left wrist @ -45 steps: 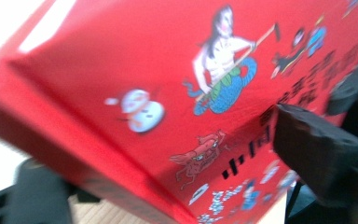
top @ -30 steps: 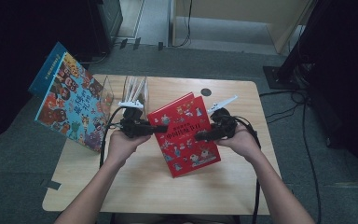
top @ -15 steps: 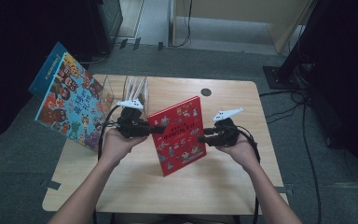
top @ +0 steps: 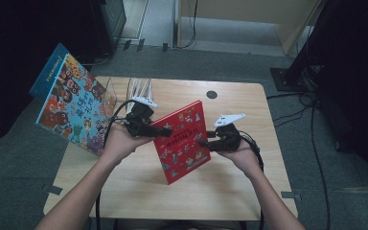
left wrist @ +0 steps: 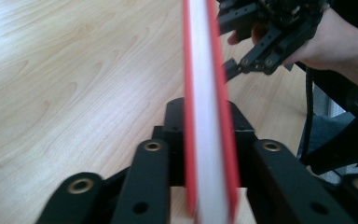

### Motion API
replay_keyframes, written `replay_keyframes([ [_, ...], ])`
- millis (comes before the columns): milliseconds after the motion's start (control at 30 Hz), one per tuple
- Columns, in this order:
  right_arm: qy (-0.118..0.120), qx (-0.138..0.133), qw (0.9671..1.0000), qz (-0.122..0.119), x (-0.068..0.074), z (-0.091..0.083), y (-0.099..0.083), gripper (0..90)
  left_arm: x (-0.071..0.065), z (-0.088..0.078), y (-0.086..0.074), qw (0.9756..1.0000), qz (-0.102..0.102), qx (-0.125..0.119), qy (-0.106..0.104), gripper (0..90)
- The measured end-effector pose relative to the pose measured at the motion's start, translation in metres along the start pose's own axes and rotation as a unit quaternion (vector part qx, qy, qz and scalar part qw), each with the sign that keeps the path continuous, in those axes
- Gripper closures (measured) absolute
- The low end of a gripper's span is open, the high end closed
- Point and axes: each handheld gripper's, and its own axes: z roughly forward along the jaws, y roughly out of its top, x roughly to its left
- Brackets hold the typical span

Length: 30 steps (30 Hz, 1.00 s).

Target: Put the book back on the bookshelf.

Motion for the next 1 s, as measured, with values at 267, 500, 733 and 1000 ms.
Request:
replay_keyframes([
  [267,0.011,-0.015,0.9997,-0.014,0.008,0.007,0.004,48.4,0.003,0.007,0.020,0.9951,-0.017,0.097,-0.005,75.0],
  [500,0.017,-0.038,0.9991,-0.006,0.008,0.006,0.002,47.8,0.016,0.010,0.024,0.9904,-0.062,0.116,-0.040,79.2],
  [733,0.005,-0.057,0.9984,-0.006,0.008,-0.001,-0.019,42.7,0.022,-0.009,0.016,0.9916,-0.077,0.098,-0.037,79.9],
  [1000,-0.014,-0.063,0.9979,0.007,0.003,-0.001,-0.045,43.8,0.028,-0.041,0.009,0.9920,-0.098,0.076,-0.023,79.8],
])
